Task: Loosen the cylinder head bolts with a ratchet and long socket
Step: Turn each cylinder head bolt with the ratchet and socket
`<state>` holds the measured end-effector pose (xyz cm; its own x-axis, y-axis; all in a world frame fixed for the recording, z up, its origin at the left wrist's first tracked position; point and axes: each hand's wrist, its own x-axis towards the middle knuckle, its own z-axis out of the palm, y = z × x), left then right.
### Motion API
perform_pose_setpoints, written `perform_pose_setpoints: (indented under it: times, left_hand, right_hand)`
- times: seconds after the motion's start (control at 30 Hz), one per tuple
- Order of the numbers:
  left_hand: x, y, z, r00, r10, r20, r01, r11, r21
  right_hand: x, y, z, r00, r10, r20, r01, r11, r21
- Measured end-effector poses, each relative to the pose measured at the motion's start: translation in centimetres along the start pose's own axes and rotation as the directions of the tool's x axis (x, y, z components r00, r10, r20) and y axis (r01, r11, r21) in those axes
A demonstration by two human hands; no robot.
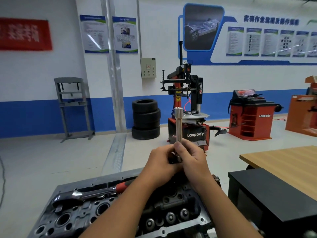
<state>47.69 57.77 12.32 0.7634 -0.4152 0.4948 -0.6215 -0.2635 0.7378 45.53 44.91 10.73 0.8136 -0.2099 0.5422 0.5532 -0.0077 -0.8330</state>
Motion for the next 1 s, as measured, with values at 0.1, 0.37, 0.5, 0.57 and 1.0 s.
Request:
perform_pose_setpoints:
  times: [0.1,0.37,0.5,0.57,1.0]
  left_hand:
    - [-0.09,0.07,-0.23,0.994,0.018,0.104,-0.015,0.999,-0.032]
    - [-0.12,0.25,-0.38,0.999,-0.032,0.032,0.033,0.998,-0.045]
    - [-0.13,0.16,-0.32,0.988,-0.022,0.151,0.031,0.998,-0.057]
    - [-0.16,0.01,-0.29,0.979,-0.011,0.202,0.023,0.998,-0.057]
    - [0.23,-0.49,-0.39,0.983,0.03,0.184,-0.017,0.997,-0.073]
  right_hand:
    - [-0.23,-0.03,0.15,1.0,0.01,-0.009,-0.01,1.0,-0.019]
    - [-0.2,-0.59,-0.05,0.998,0.051,-0.019,-0.049,0.991,0.125]
    - [-0.21,-0.57,-0.18,0.997,0.068,-0.029,-0.062,0.984,0.169]
    - [-0.1,-0.46,-0.36,0.997,0.077,-0.028,-0.07,0.979,0.19]
    - [-0.28,-0.54,0.02,0.999,0.013,-0.032,-0.009,0.993,0.116]
